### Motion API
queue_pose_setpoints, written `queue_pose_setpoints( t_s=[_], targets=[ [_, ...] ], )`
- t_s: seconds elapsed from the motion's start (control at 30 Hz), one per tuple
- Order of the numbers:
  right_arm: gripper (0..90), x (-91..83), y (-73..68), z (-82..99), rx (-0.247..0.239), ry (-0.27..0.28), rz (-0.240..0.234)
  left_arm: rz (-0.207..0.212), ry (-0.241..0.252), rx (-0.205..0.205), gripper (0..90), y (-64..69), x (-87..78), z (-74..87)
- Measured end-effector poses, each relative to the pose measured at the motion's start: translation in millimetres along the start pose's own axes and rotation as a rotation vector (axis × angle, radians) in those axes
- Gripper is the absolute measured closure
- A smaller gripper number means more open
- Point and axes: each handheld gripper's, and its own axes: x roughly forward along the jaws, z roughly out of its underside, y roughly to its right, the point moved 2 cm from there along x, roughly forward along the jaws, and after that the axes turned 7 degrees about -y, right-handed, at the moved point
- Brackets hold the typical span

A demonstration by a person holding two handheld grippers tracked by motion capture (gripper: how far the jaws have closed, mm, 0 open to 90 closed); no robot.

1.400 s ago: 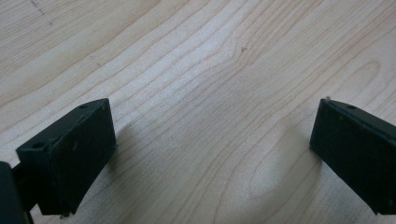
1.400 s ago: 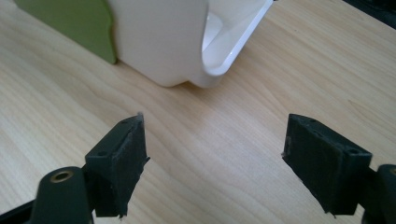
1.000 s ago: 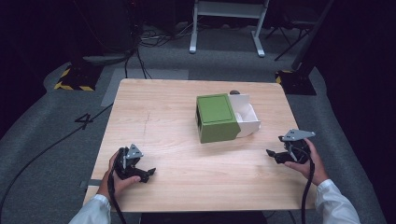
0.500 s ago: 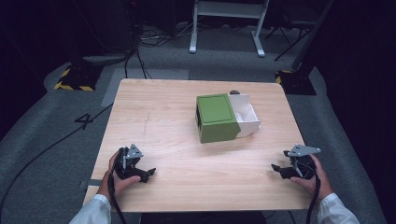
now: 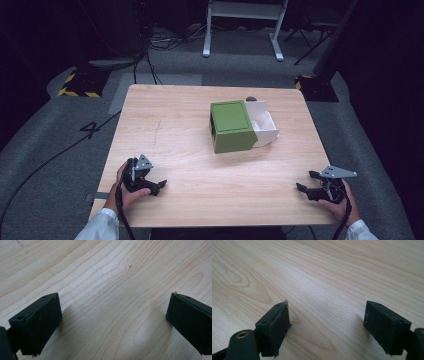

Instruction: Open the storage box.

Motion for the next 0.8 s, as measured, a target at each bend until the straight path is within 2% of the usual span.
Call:
queue_pose_setpoints(
  t_s=[0.8],
  targets=[
    [20.2,0.0,-0.5,0.2,0.011,-0.001,0.005,0.004,-0.001,-0.002,0.5,0.6,-0.2,0.4]
  ],
)
